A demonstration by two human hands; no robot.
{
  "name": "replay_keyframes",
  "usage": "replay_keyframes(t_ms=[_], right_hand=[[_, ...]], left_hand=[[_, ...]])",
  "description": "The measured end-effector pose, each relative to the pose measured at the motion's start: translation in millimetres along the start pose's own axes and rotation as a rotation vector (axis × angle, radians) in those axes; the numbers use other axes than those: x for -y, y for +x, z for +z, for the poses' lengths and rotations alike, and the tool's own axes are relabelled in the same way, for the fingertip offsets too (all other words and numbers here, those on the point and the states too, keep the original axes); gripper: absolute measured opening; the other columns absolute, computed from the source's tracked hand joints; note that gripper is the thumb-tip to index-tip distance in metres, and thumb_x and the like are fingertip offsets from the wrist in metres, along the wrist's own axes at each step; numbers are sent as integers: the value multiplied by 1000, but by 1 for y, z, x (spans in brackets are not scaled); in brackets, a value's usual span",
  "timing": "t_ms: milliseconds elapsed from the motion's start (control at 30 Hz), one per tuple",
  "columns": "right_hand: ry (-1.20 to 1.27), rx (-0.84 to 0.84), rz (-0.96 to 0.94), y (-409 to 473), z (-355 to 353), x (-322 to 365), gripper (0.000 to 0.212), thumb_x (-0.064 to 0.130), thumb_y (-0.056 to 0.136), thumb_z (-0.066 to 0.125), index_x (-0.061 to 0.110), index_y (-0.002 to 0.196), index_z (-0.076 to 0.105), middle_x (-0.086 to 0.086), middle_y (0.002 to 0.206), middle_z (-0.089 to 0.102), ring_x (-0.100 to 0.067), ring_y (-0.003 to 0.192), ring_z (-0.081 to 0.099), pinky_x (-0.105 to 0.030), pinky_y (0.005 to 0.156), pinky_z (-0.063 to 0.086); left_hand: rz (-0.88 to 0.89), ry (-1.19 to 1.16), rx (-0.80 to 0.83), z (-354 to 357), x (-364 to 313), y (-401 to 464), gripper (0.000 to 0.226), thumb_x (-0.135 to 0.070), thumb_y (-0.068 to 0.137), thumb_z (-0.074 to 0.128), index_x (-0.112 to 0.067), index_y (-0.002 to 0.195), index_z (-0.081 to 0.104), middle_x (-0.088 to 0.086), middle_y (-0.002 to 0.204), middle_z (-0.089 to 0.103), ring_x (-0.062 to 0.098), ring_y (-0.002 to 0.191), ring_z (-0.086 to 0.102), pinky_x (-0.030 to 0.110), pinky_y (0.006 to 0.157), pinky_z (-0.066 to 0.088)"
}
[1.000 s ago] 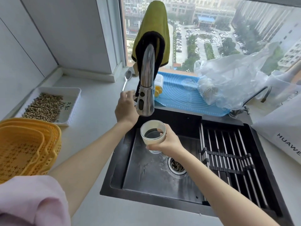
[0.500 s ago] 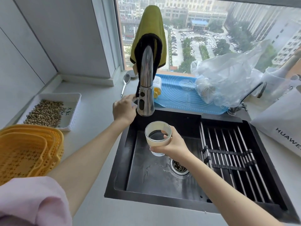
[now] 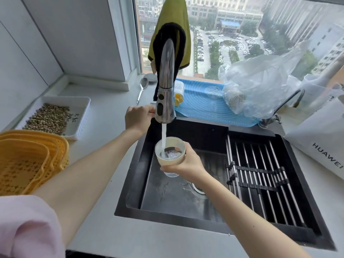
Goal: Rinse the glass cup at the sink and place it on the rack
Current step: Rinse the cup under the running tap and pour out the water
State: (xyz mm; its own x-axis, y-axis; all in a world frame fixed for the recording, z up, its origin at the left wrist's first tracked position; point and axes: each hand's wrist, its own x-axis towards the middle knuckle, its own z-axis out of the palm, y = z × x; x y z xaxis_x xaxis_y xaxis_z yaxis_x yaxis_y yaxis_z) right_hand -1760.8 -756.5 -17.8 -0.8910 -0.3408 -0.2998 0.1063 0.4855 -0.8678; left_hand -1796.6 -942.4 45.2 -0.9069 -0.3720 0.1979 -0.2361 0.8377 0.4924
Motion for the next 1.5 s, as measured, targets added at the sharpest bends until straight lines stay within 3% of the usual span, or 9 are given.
replay_keyframes(t_ms=[167, 300, 467, 667, 933, 1500], right_hand=[[27, 13, 9, 3, 7, 1, 76, 21, 59, 94, 39, 120, 54, 21, 109, 68, 8, 103, 60, -11, 76, 44], [63, 11, 5, 6, 9, -1, 79, 20, 59, 95, 39, 123, 54, 22, 110, 68, 9, 102, 60, -10, 75, 45], [76, -8, -8, 11, 11, -4, 85, 24, 52, 95, 40, 124, 55, 16, 115, 71, 0, 109, 65, -31, 96, 56], [50, 24, -14, 15, 14, -7, 89, 33, 47, 94, 43, 125, 53, 17, 117, 70, -4, 113, 65, -40, 100, 55], [58, 32, 1, 18, 14, -8, 82, 36, 46, 94, 45, 118, 55, 15, 112, 72, -8, 109, 67, -40, 99, 55], [33, 54, 9, 18, 16, -12, 85, 36, 50, 93, 41, 125, 55, 16, 116, 68, -7, 111, 64, -38, 99, 55]], left_hand=[[-10, -44, 20, 3, 6, 2, 21, 1, 86, 43, 1, 92, 63, 25, 93, 68, 41, 87, 59, 35, 68, 37], [2, -72, 31, 5, 11, 5, 24, -7, 89, 46, -11, 100, 67, 16, 97, 72, 37, 89, 61, 31, 68, 38], [10, -87, 29, 9, 16, 8, 24, -9, 89, 48, -16, 101, 68, 13, 95, 73, 36, 87, 63, 29, 68, 38], [25, -81, 16, 13, 18, 10, 23, -11, 89, 49, -16, 104, 67, 17, 94, 72, 38, 86, 62, 31, 68, 38], [28, -69, 1, 15, 20, 12, 24, -10, 89, 49, -16, 104, 67, 16, 94, 73, 39, 86, 62, 31, 66, 37], [44, -86, -27, 16, 22, 16, 24, -11, 90, 49, -18, 104, 68, 15, 91, 73, 38, 84, 62, 30, 66, 37]])
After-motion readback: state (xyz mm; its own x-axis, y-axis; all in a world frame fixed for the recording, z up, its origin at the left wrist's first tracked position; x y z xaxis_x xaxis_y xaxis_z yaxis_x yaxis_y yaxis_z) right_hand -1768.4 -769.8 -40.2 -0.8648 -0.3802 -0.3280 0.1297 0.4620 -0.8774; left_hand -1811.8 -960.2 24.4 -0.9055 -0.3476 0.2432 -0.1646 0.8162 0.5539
